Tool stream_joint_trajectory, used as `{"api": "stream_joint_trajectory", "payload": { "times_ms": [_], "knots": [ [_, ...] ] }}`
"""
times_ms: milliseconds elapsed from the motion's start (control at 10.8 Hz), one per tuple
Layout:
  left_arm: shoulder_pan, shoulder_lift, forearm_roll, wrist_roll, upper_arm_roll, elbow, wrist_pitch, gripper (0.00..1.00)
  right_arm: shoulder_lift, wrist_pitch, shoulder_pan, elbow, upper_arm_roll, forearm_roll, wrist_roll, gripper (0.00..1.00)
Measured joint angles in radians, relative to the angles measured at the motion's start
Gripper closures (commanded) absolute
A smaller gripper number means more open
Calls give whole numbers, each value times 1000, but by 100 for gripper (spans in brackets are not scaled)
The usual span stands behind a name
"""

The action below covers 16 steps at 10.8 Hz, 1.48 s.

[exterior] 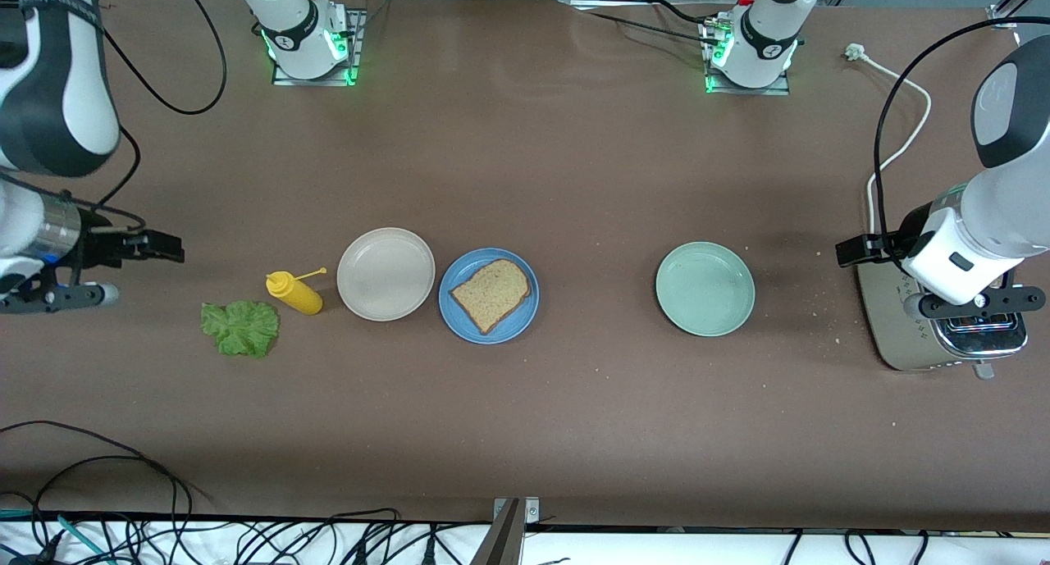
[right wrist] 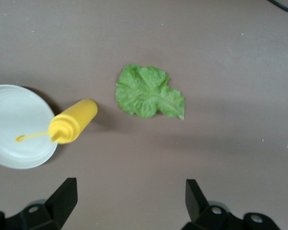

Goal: Make sandwich in blue plate with both arms
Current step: 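Reach the right gripper down to the green lettuce leaf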

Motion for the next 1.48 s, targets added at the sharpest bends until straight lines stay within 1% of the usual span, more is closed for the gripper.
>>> {"api": "stream_joint_trajectory", "payload": {
  "times_ms": [463,927,1298,1483],
  "knots": [
    [0,0,0,0,-1,-3,-1,0,114,144,-1,1,-1,-8,-5,0],
    [0,-2,0,0,-1,-3,-1,0,253,288,-9,2,-3,-8,-6,0],
    [1,-10,0,0,-1,-3,-6,0,368,450,-33,2,-6,29,-89,0],
    [1,-10,0,0,-1,-4,-7,0,401,474,-38,2,-6,30,-98,0]
  ]
}}
